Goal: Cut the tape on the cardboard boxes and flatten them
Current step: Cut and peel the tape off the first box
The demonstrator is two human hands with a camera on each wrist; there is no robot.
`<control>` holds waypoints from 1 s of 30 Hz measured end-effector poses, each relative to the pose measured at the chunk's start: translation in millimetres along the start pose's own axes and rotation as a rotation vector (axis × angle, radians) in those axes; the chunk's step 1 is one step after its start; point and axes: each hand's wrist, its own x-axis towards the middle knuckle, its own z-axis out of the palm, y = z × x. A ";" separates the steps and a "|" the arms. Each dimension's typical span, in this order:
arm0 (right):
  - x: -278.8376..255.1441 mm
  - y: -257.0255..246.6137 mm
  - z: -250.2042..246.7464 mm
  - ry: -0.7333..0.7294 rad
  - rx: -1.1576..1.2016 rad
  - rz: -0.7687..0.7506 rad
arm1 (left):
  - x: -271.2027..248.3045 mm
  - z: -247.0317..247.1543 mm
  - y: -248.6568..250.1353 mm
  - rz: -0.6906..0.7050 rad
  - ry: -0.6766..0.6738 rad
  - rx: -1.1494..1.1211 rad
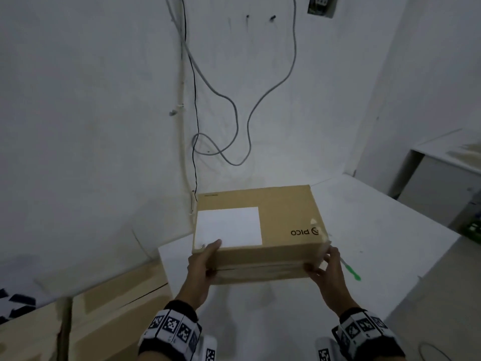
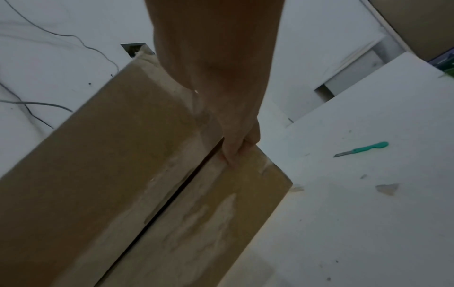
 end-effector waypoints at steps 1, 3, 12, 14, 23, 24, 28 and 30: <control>3.7 2.6 -1.6 0.022 0.015 -0.001 | 5.3 3.3 -3.1 0.007 -0.027 -0.044; 10.4 10.8 -6.9 0.057 -0.024 -0.037 | 12.6 7.8 -5.8 -0.012 -0.086 -0.142; 60.2 76.4 -35.8 0.149 0.047 0.167 | 59.1 -7.5 -96.4 0.038 0.222 0.265; 75.5 89.4 -44.1 0.162 0.015 0.211 | 63.2 4.1 -117.0 0.026 0.297 0.327; 135.2 136.5 -116.2 -0.025 -0.238 0.265 | 53.9 70.0 -145.3 0.137 0.616 -0.055; 141.6 140.2 -126.1 -0.009 -0.339 0.208 | 51.0 79.3 -141.2 0.168 0.653 -0.119; 174.6 144.5 -170.6 0.061 -0.762 0.109 | 52.8 118.5 -129.3 0.141 0.807 0.112; 183.5 147.7 -179.3 0.029 -0.951 0.188 | 62.6 128.3 -115.6 0.062 0.947 0.225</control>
